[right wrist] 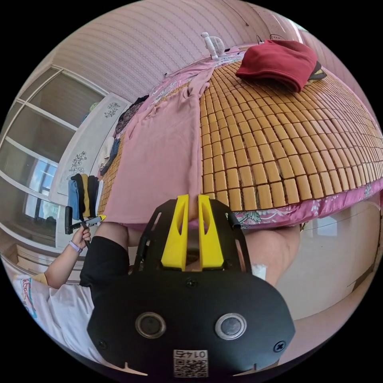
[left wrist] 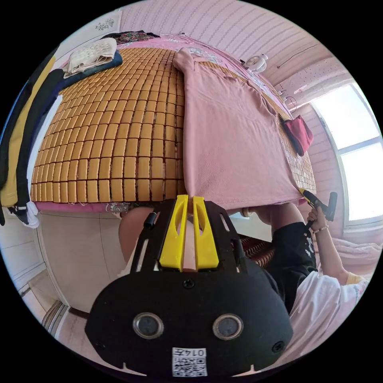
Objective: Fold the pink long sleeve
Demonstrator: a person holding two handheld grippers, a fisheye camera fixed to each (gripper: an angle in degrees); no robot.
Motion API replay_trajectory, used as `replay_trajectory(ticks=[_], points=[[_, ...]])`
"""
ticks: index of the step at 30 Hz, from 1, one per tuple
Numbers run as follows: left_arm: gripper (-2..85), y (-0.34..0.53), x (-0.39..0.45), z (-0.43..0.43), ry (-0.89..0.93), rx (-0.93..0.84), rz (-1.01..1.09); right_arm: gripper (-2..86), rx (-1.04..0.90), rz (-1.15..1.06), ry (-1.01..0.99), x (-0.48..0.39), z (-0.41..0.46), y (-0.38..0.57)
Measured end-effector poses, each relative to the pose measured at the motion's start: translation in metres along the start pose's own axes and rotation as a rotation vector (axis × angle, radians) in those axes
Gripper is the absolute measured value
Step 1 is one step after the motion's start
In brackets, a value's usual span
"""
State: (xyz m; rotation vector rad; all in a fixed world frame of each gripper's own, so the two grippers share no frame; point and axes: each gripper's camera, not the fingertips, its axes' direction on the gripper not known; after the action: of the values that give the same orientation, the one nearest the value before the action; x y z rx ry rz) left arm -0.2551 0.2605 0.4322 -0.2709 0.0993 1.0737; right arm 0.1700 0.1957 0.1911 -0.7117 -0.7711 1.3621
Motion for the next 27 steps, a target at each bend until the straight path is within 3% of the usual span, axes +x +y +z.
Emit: replay_trajectory(ticks=[9,19,27], points=[[-0.3,-0.010,0.032,0.010,-0.200,-0.001,0.065,2.6,-0.093,0.066,-0.033,0.022,0.020,-0.034],[1.2,-0.012,0.006,0.010,-0.037,0.033,-0.066,3.5,-0.171,0.083,-0.064,0.038,0.036,-0.055],[4.8,-0.011,0.034,0.020,-0.201,0.017,0.032,3.1,-0.146,0.107,-0.068,0.054,0.035,-0.063]])
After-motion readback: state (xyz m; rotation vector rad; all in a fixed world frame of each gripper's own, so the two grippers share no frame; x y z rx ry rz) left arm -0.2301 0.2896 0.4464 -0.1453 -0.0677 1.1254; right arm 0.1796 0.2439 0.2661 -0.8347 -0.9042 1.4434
